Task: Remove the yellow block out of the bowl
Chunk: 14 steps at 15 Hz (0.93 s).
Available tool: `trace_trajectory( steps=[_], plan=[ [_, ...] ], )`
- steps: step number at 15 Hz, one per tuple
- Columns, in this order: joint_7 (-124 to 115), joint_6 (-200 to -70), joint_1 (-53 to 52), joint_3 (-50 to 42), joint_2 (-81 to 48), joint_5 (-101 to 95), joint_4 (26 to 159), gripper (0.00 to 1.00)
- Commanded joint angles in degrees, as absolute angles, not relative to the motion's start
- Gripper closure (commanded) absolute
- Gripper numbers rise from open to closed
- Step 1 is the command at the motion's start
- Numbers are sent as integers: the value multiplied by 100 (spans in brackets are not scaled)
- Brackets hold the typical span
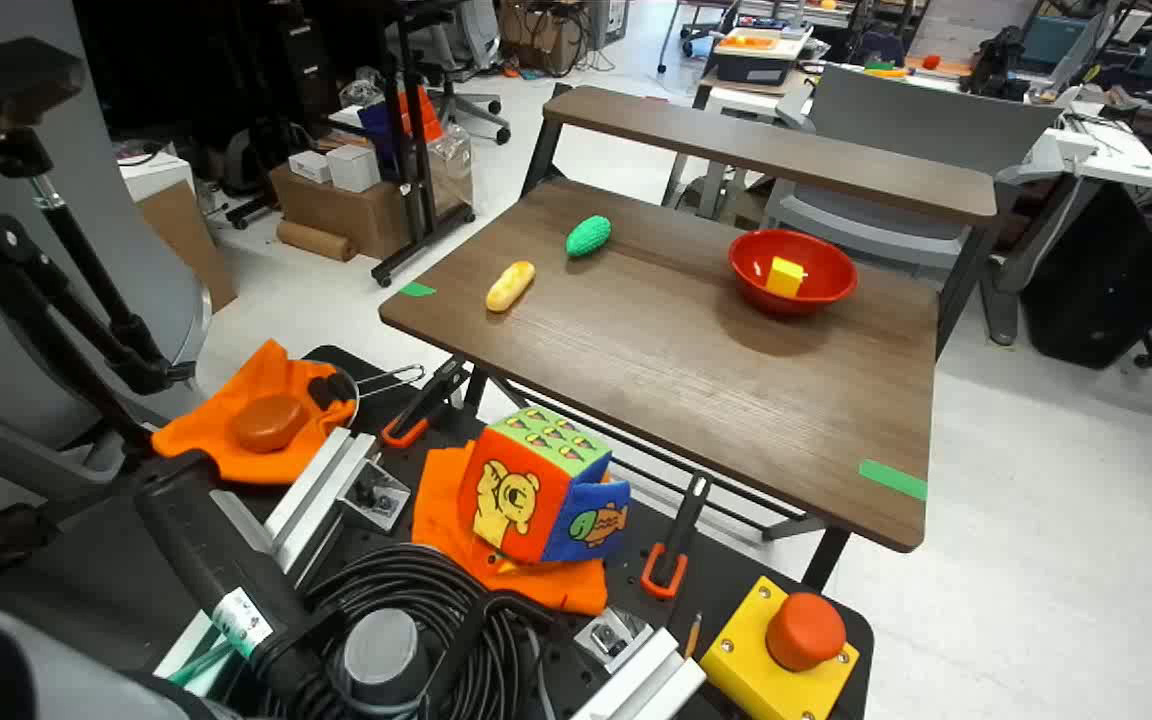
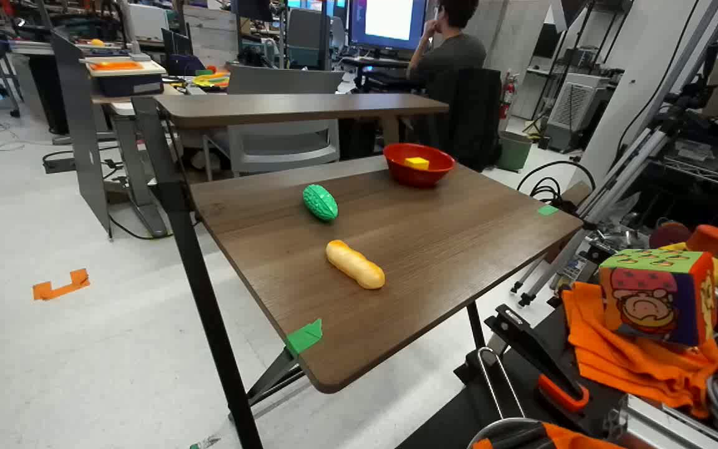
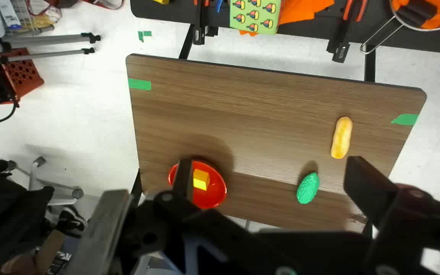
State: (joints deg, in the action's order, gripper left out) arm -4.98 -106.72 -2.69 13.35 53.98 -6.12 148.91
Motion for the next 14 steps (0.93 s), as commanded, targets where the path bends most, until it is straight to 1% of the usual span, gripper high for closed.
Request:
trace_trajectory(
  steps=[1,12,14],
  plan=[
    [-579,-10647,-386,1254,5368,-695,14872,0],
    [-579,-10647,-386,1254,5368,-695,14872,0],
    [-550,-10872,-281,1203,4971,-744,14722,0]
  ],
)
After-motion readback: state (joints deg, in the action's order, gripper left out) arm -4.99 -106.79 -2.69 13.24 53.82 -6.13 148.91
